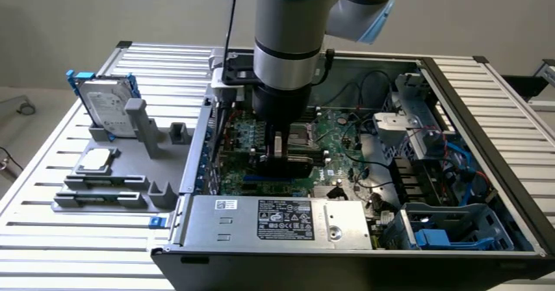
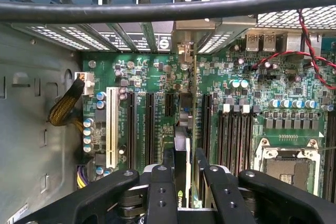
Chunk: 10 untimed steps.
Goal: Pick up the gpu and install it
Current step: 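Insert the gpu into the slot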
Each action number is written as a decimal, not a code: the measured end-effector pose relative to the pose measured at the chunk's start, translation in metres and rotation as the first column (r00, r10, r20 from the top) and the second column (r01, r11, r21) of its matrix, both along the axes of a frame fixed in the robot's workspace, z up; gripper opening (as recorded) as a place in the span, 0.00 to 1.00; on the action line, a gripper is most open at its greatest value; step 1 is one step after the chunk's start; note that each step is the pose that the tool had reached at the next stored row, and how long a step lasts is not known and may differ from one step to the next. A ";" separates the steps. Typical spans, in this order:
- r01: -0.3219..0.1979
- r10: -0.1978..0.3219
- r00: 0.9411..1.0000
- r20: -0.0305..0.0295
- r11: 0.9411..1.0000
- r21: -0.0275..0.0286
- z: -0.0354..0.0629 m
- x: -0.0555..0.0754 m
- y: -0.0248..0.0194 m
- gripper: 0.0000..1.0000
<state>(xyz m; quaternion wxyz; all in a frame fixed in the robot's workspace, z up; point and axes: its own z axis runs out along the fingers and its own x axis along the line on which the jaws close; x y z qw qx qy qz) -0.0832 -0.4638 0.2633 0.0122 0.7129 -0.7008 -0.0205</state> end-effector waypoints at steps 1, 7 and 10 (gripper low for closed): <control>0.000 0.000 1.000 0.000 1.000 0.000 -0.0004 0.000 0.0000 0.26; 0.000 0.000 1.000 -0.001 1.000 0.002 -0.0014 0.000 0.0000 0.26; 0.000 0.000 1.000 -0.004 1.000 0.003 -0.0015 0.000 0.0000 0.26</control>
